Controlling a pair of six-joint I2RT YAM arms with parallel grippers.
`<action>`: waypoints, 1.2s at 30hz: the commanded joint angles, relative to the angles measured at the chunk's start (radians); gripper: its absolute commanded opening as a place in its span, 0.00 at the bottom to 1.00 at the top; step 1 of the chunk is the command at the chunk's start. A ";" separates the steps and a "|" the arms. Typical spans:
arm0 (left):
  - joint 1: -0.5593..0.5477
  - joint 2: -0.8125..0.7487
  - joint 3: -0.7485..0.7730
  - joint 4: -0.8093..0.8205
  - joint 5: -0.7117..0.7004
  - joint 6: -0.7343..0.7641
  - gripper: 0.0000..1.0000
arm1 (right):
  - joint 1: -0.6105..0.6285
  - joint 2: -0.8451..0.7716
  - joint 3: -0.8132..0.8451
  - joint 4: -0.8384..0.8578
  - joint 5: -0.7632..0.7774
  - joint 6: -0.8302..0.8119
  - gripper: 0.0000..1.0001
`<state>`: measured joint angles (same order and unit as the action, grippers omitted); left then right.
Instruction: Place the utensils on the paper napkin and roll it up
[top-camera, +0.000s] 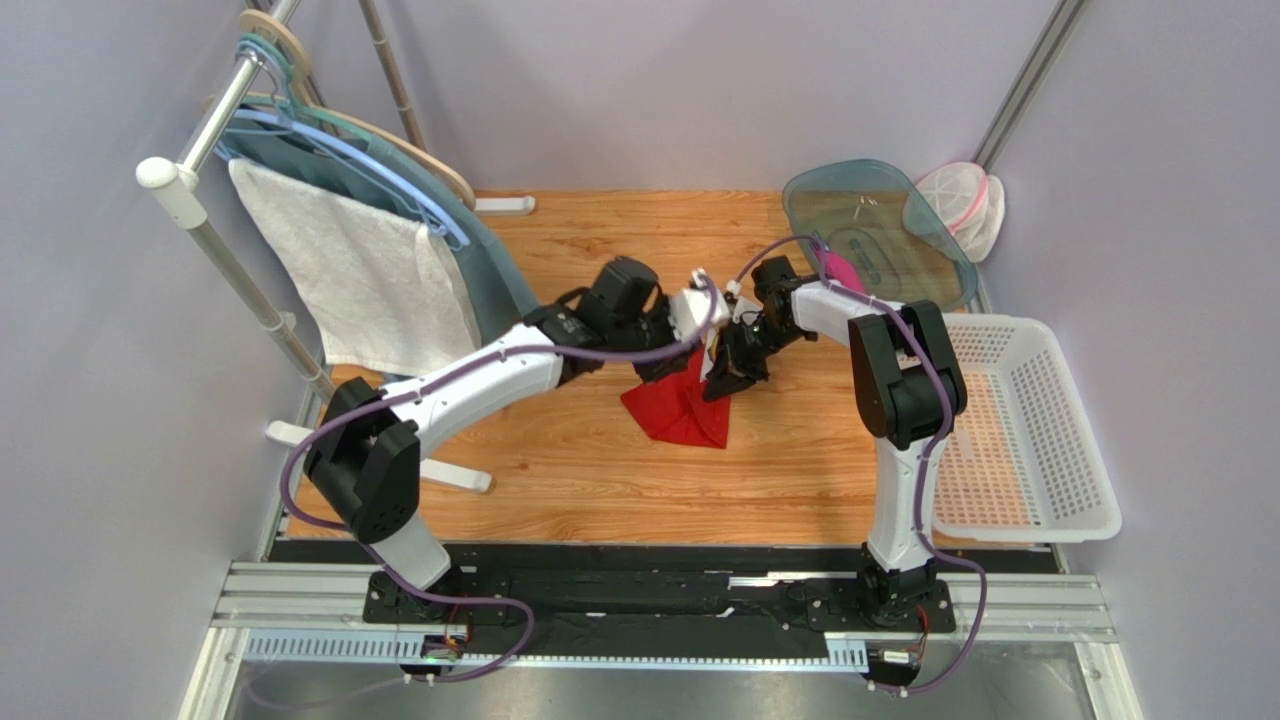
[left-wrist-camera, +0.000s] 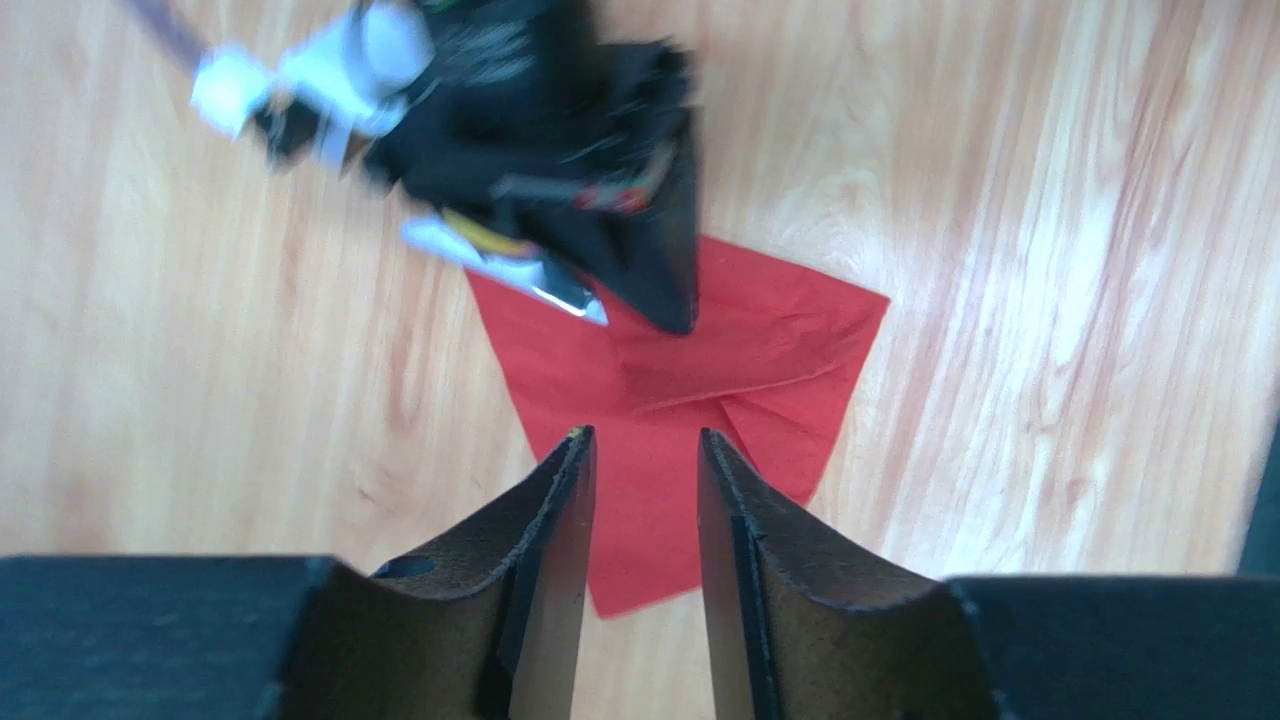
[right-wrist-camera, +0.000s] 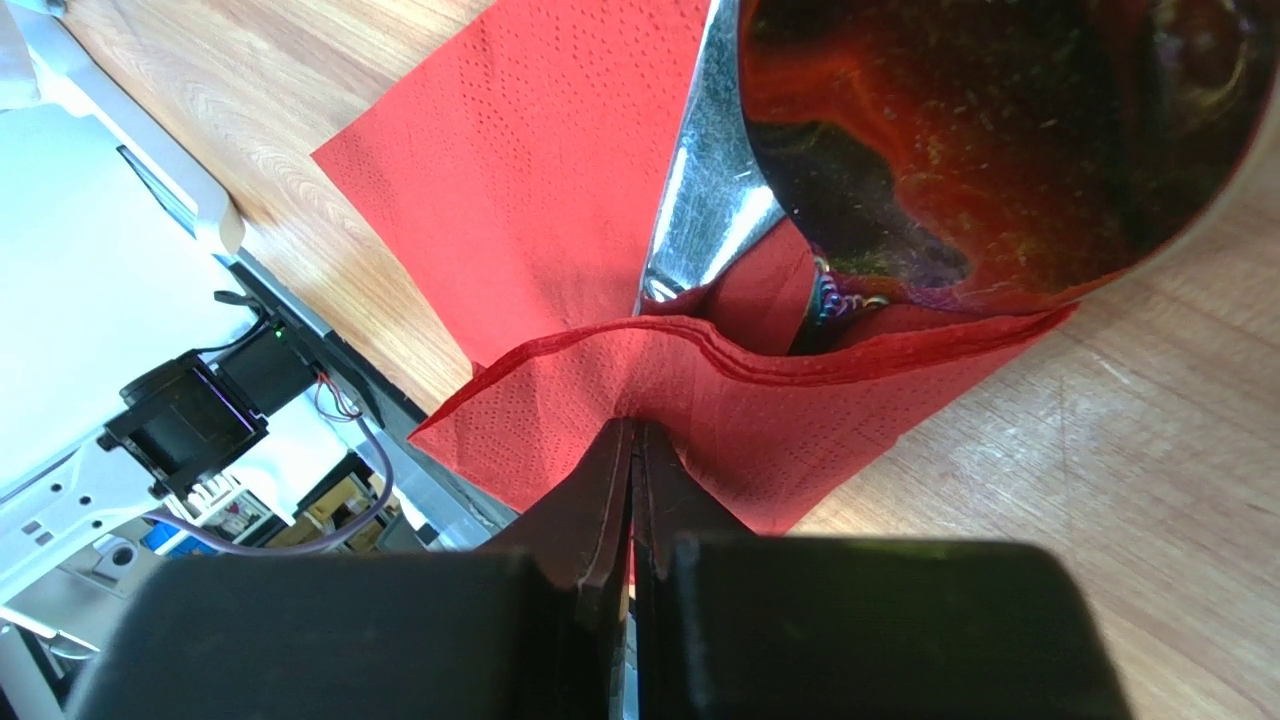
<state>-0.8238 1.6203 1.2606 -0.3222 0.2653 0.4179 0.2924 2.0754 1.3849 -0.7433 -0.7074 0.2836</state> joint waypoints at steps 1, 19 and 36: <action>0.146 0.082 0.095 -0.081 0.262 -0.411 0.38 | 0.005 0.003 0.022 0.025 -0.001 0.005 0.03; 0.157 0.343 0.226 -0.069 0.376 -0.660 0.33 | 0.014 0.002 0.026 0.027 -0.004 0.031 0.03; 0.167 0.503 0.243 -0.156 0.244 -0.671 0.19 | 0.016 -0.032 0.049 -0.005 -0.015 0.037 0.04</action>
<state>-0.6613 2.1029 1.4807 -0.4419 0.5900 -0.2352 0.3008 2.0754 1.3922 -0.7448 -0.7082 0.3103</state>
